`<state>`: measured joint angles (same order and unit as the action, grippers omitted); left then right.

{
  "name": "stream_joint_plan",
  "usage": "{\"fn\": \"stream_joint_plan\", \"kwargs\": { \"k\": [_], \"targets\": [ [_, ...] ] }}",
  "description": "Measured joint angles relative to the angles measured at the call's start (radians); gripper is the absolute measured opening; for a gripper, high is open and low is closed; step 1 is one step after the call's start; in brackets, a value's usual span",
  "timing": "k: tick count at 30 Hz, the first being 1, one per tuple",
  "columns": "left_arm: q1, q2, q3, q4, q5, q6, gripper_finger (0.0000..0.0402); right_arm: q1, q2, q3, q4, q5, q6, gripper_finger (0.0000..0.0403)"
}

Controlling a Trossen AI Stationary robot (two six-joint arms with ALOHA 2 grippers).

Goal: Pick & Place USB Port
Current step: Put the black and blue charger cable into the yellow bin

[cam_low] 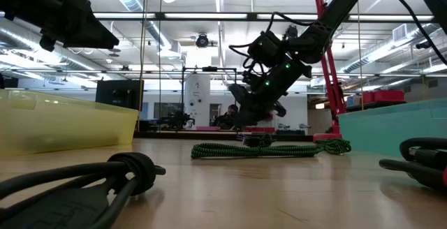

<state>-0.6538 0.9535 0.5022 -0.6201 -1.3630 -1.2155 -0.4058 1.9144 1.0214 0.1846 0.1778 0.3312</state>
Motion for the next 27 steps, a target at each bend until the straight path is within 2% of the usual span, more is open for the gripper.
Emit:
{"fn": "stream_joint_plan", "kwargs": {
  "k": [13, 23, 27],
  "targets": [
    [0.0, 0.0, 0.0, 0.007, 0.006, 0.031, 0.0105, -0.02, -0.001, 0.0, -0.152, 0.021, 0.001, 0.0151],
    [0.0, 0.0, 0.0, 0.017, 0.006, 0.032, 0.0105, 0.015, 0.063, 0.004, -0.154, 0.023, 0.022, 0.0144],
    [0.0, 0.0, 0.0, 0.018, 0.006, 0.035, 0.0105, 0.021, 0.079, 0.004, -0.151, 0.025, 0.03, 0.0126]
  ]
}}
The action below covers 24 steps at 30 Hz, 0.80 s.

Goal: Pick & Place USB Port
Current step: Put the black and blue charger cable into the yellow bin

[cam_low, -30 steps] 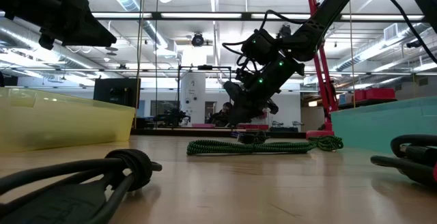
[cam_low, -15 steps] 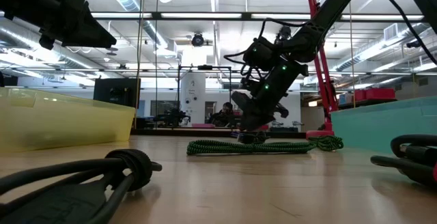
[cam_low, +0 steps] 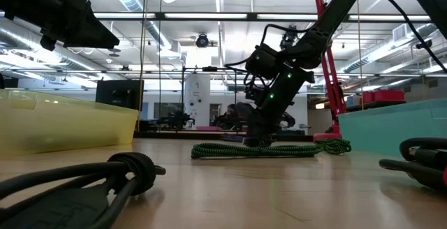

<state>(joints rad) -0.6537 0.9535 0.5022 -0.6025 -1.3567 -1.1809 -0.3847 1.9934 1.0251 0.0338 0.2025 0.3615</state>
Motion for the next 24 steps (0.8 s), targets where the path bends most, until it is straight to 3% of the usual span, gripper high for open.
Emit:
{"fn": "stream_joint_plan", "kwargs": {
  "k": [6, 15, 24],
  "targets": [
    [0.0, 0.0, 0.0, 0.001, 0.0, 0.0, 0.0105, -0.004, -0.004, 0.0, 0.007, -0.038, 0.031, 0.0018],
    [0.0, 0.0, 0.0, 0.008, 0.0, -0.003, 0.0105, 0.01, -0.028, 0.018, 0.078, -0.228, 0.035, 0.001],
    [0.0, 0.0, 0.0, 0.077, -0.024, -0.001, 0.0105, 0.114, -0.09, 0.256, 0.042, -0.288, -0.113, 0.0001]
  ]
}}
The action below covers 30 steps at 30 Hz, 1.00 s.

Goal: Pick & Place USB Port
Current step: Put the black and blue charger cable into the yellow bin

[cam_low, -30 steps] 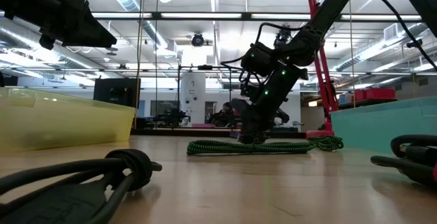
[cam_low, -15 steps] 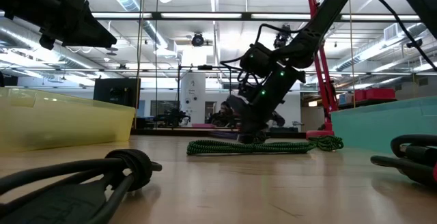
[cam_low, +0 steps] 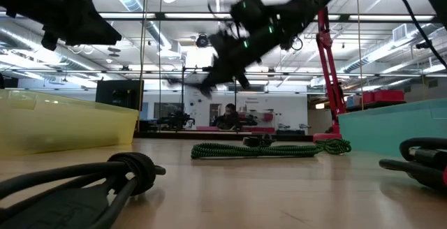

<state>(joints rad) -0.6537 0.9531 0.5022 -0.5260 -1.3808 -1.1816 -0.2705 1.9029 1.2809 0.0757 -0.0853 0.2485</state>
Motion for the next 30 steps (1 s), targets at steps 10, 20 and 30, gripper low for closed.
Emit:
{"fn": "stream_joint_plan", "kwargs": {
  "k": [10, 20, 30],
  "targets": [
    [-0.001, 0.0, 0.0, 0.5, 0.033, 0.548, 0.0105, 0.17, -0.006, 0.258, -0.053, -0.072, -0.191, 0.0001],
    [0.001, 0.0, 0.0, 1.084, 0.249, 1.185, 0.0105, 0.281, -0.007, 0.345, -0.178, 0.006, -0.31, 0.0001],
    [0.003, 0.0, 0.0, 1.148, 0.23, 1.221, 0.0105, 0.344, -0.134, 0.346, -0.228, 0.154, -0.362, 0.0001]
  ]
}}
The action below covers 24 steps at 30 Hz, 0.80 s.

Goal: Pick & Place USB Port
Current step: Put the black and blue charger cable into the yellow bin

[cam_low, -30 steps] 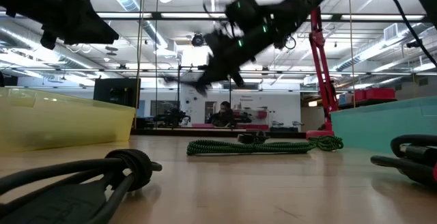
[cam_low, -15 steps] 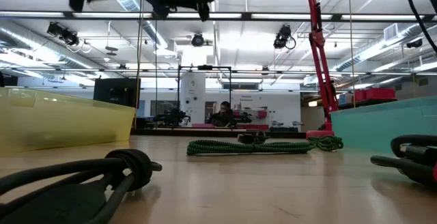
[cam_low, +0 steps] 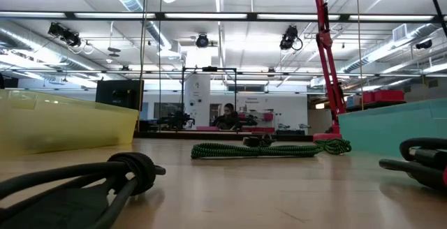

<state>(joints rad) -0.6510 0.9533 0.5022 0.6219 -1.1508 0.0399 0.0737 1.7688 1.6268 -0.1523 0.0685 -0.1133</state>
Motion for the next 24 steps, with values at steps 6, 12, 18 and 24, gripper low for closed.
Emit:
{"fn": "stream_joint_plan", "kwargs": {
  "k": [6, 12, 18, 24],
  "targets": [
    [0.003, 0.0, 0.0, 0.139, 0.127, 0.107, 0.0105, 0.058, -0.003, 0.001, -0.014, 0.048, -0.02, 0.0001],
    [0.037, 0.0, 0.0, 0.216, 0.222, 0.155, 0.0105, 0.09, -0.003, 0.001, 0.008, 0.073, -0.022, 0.0001],
    [0.084, 0.0, 0.0, 0.253, 0.393, 0.145, 0.0105, 0.094, 0.013, -0.035, 0.057, 0.077, 0.004, 0.0001],
    [0.111, 0.002, 0.0, 0.242, 0.397, 0.121, 0.0082, 0.094, 0.019, -0.055, 0.106, 0.082, 0.012, 0.0001]
  ]
}}
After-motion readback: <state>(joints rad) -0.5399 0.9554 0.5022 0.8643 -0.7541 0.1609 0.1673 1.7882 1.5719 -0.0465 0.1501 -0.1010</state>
